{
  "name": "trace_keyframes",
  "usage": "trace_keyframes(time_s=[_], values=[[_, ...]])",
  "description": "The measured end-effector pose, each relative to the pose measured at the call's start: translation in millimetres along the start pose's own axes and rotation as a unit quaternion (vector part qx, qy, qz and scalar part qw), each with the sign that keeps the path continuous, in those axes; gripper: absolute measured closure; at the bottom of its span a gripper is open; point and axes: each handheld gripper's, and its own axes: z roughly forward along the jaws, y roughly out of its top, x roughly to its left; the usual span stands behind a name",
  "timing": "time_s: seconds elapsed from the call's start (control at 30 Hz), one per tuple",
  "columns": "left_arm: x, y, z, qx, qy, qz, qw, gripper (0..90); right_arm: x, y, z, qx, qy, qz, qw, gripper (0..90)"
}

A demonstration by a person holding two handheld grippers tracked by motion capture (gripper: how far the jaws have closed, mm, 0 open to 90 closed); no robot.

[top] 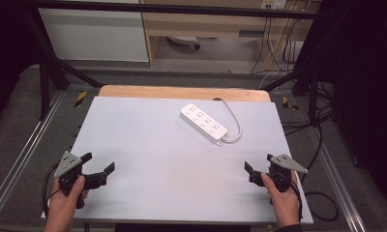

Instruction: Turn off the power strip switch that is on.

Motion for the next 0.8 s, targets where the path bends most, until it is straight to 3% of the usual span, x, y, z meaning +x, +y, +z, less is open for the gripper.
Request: trace_keyframes(time_s=[0.43, 0.8], values=[[-1.5, -0.1, 1.6, 0.003, -0.001, 0.003, 1.0, 4.3, 0.1, 2.7, -4.6, -0.016, 0.022, 0.003, 0.9996, 4.7], [-2.6, -0.1, 1.4, 0.003, -0.003, 0.007, 1.0, 4.4, 0.0, 4.3, -7.2, -0.023, 0.017, 0.003, 0.9996, 2.7]])
